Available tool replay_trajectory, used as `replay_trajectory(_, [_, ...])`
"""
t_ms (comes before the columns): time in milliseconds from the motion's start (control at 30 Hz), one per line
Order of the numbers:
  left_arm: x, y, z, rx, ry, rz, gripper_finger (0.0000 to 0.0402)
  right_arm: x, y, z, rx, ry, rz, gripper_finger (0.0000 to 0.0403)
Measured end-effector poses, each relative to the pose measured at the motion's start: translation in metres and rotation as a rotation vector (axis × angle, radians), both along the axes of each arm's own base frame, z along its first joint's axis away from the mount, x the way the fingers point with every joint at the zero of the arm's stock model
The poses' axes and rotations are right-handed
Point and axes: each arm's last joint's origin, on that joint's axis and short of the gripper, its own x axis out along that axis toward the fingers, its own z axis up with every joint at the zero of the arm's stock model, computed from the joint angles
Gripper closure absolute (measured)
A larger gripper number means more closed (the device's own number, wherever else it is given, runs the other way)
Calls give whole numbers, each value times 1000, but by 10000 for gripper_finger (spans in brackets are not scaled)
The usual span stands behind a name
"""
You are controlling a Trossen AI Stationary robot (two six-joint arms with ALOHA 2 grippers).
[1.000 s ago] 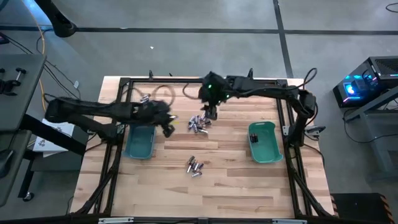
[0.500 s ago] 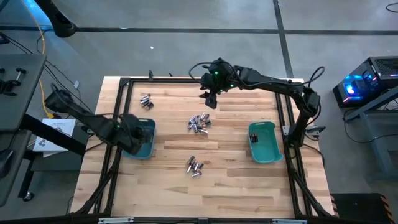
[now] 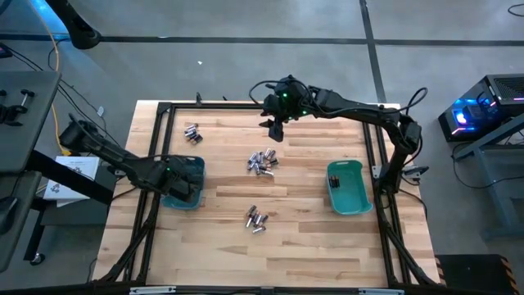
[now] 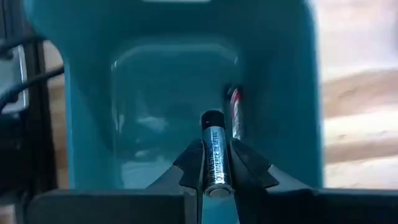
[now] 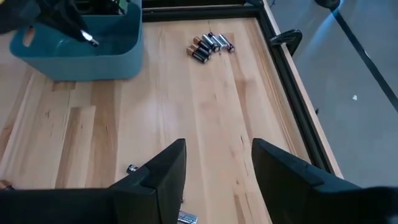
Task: Sort batteries
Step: Put the silver battery into the blue bin
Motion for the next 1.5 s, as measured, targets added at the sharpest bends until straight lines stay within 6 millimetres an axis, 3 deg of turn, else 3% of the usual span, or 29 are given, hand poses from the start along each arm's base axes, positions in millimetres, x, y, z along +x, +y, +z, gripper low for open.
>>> replay_trajectory(167, [6, 1, -8, 32, 53, 30, 361, 0, 0, 0, 12, -5, -11, 226])
replay_trajectory(400, [15, 4, -41, 25, 132, 62, 361, 0, 0, 0, 12, -4, -10, 226])
replay_trajectory(600, [13, 9, -56, 64, 151, 133, 354, 0, 1, 0, 18, -5, -14, 226])
replay_trajectory(1067, [11, 11, -60, 95, 150, 118, 283, 1, 1, 0, 35, -9, -17, 226])
replay_trajectory(1233, [9, 10, -42, 59, 118, 74, 238, -6, 1, 9, 26, -24, -29, 226])
replay_trajectory(1500, [15, 8, 24, 5, -57, -224, 219, -42, -8, 50, -5, -116, -80, 226])
